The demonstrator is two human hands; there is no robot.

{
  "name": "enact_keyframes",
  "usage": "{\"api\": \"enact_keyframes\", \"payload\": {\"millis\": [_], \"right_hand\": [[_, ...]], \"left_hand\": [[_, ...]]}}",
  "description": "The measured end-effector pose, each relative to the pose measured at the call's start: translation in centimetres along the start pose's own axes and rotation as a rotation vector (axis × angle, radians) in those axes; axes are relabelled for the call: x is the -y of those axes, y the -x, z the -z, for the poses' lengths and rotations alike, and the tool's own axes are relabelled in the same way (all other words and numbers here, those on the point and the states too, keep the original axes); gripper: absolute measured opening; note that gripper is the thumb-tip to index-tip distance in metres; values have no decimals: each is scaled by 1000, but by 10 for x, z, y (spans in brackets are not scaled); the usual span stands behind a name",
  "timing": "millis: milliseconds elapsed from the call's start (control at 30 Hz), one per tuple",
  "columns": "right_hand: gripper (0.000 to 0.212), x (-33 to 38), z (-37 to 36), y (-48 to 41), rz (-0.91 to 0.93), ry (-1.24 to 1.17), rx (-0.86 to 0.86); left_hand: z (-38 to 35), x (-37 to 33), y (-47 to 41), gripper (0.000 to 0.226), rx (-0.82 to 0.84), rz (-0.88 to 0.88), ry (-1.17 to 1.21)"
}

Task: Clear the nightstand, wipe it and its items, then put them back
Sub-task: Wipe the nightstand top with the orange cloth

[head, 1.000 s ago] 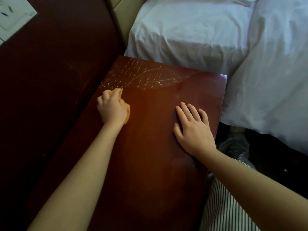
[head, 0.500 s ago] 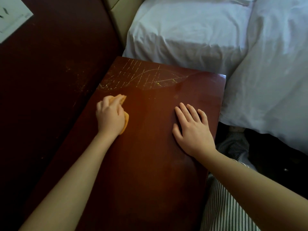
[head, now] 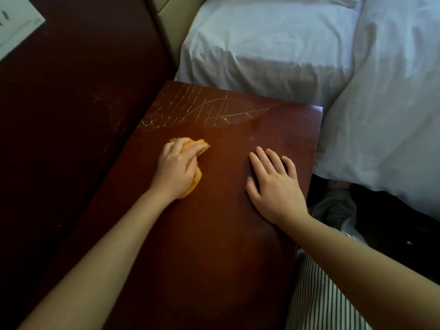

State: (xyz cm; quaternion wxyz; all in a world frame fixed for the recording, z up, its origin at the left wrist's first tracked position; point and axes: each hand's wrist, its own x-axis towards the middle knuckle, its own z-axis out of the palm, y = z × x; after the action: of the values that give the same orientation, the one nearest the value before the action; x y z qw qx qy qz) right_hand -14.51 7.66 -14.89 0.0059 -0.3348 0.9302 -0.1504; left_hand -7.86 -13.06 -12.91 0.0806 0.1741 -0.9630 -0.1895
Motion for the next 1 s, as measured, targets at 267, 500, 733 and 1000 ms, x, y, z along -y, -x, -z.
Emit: {"api": "enact_keyframes", "payload": {"millis": [267,500,733,1000], "right_hand": [[59,0,0,1,-3,3,-2],[58,0,0,1,3,-1,-5],[59,0,1,1,0,-3,2],[58,0,-1,1,-2,1,-2]], "left_hand": [[-14,-14,-27,38,-274,453,-56],[-31,-56,-14,40,-82,9,-15],[-6,-9,4,40,-66,89,-27],[-30,-47,-34,40,-215,334,-79]]}}
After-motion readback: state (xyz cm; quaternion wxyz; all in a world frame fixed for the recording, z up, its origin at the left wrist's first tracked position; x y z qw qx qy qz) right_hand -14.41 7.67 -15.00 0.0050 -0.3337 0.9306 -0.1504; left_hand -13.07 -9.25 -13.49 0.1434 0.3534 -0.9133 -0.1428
